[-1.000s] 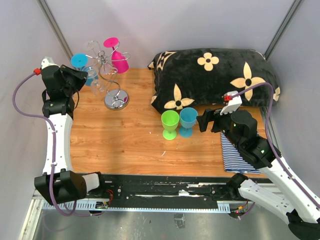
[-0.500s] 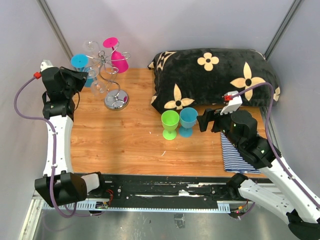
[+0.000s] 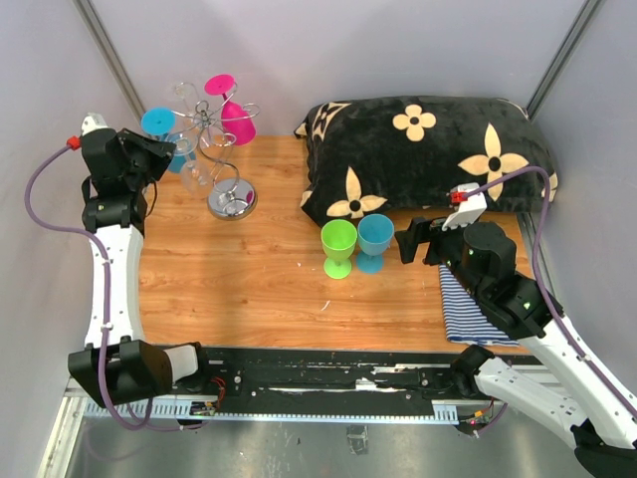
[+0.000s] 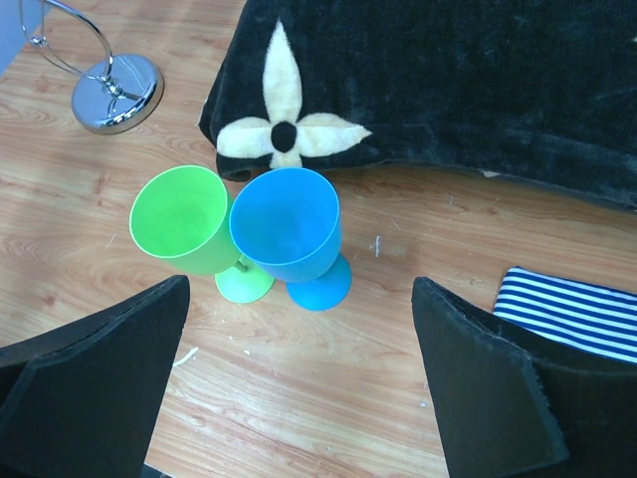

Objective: Take the wine glass off the wine glass rack
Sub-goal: Pick up the wine glass from the wine rack.

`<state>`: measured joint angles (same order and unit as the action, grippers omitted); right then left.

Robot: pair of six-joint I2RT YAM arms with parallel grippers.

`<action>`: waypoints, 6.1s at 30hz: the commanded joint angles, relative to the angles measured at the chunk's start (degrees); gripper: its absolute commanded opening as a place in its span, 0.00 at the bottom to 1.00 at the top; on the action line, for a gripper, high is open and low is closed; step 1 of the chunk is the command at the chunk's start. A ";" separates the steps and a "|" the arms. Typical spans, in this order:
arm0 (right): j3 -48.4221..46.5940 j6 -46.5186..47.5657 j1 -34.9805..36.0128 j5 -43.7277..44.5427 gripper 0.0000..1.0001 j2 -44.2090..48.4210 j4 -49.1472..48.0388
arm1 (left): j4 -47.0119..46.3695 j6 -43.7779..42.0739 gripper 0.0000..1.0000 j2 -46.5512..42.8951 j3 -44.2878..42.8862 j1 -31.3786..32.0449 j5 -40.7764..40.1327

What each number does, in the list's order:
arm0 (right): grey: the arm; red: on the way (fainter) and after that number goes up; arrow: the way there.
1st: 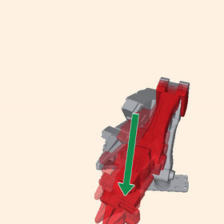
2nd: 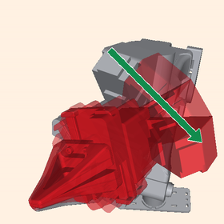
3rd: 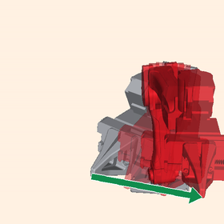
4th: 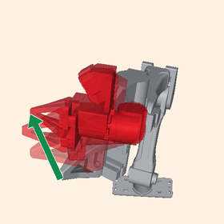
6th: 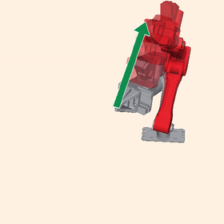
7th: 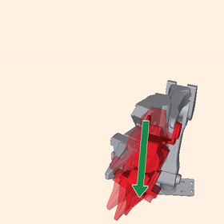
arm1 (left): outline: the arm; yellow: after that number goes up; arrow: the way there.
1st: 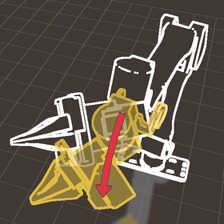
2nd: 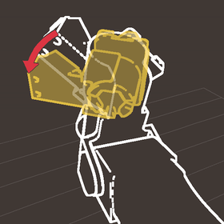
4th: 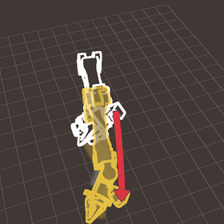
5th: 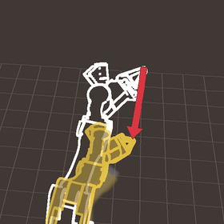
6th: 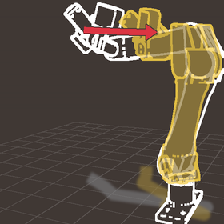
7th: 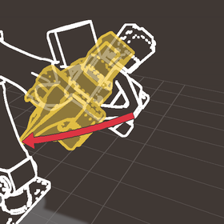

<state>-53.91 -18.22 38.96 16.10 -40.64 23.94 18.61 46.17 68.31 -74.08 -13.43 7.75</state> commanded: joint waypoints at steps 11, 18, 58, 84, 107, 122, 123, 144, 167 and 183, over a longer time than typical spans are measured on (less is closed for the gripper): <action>0.82 -0.76 -0.64 1.23 0.94 0.88 0.16 | 4.71 -11.21 0.18 1.50 -8.15 -0.29 -0.11; 0.86 -1.14 -0.64 0.65 0.94 0.39 0.25 | 5.22 -12.33 0.15 2.64 -10.44 -0.23 3.13; 1.18 -1.05 -0.68 1.49 0.94 1.95 1.20 | -14.06 14.91 0.00 -2.71 1.13 -0.21 -8.07; 1.46 -0.79 -0.64 1.29 0.94 1.18 0.67 | -19.35 17.02 0.01 -1.51 5.04 -0.19 -1.56; 0.80 -1.02 -0.68 1.79 0.96 0.68 0.71 | -20.13 16.03 0.00 -2.80 7.37 -0.22 1.65; 1.78 -0.95 -0.64 1.89 0.96 1.17 0.48 | -19.75 15.42 0.01 -5.37 9.16 -0.19 -0.23; 1.84 -0.89 -0.64 1.86 0.96 1.22 0.51 | -19.87 15.06 0.00 -5.42 9.06 -0.19 0.18; 1.96 -1.71 -0.64 1.39 0.96 2.06 0.67 | -26.25 23.43 0.00 -2.40 10.30 0.41 10.91; 1.31 -2.17 -0.65 0.77 0.96 2.67 1.20 | -27.25 8.92 0.00 -10.14 12.96 0.60 28.12; 0.76 -2.29 -0.64 -7.52 0.96 1.38 -5.36 | -29.35 2.42 0.00 -21.39 22.20 3.88 41.84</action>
<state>-52.03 -20.14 38.96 13.80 -38.61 23.11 -7.29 51.07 50.11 -54.52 -12.32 44.05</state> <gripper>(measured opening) 0.957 0.022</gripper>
